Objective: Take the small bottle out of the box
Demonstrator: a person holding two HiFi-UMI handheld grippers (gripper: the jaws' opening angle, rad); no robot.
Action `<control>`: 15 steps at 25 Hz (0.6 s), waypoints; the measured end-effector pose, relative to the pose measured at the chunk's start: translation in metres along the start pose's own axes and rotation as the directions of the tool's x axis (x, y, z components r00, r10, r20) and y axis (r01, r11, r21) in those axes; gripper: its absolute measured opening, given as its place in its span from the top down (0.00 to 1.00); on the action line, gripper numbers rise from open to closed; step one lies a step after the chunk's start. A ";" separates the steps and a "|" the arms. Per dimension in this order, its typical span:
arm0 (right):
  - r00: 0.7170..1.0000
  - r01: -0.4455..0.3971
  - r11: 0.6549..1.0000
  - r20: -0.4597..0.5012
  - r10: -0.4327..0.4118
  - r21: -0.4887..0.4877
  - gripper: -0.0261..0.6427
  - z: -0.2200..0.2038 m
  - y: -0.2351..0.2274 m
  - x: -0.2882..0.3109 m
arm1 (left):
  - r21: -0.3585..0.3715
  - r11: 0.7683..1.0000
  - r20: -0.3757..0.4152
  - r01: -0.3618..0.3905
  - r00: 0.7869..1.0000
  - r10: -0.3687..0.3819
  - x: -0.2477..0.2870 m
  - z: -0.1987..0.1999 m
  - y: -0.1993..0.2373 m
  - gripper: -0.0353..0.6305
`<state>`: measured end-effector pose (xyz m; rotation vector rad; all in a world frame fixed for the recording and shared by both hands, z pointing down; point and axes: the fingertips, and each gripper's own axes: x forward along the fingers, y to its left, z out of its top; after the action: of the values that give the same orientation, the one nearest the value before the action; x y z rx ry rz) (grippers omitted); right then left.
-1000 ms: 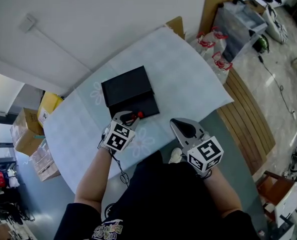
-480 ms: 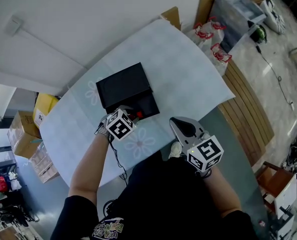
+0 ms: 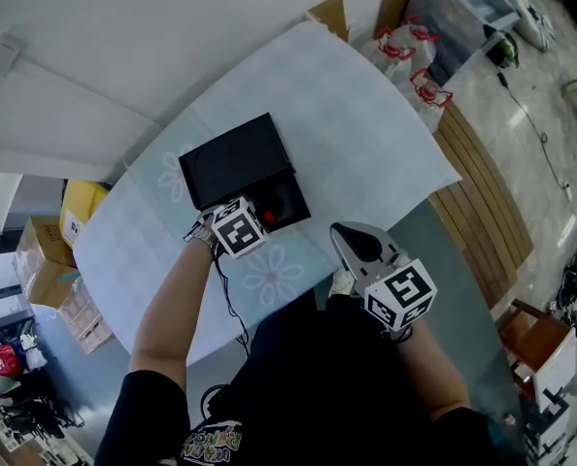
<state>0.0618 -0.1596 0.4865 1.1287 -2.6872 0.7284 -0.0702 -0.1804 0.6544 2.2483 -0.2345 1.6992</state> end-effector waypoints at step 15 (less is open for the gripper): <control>1.000 0.007 0.999 -0.002 -0.007 0.034 0.93 -0.004 -0.008 0.001 | -0.052 0.996 -0.056 -0.069 0.996 0.066 0.019 -0.012 0.014 0.68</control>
<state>0.0667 -0.1627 0.4934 1.1434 -2.6779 0.7771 -0.0802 -0.1886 0.6780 2.1753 -0.3426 1.7639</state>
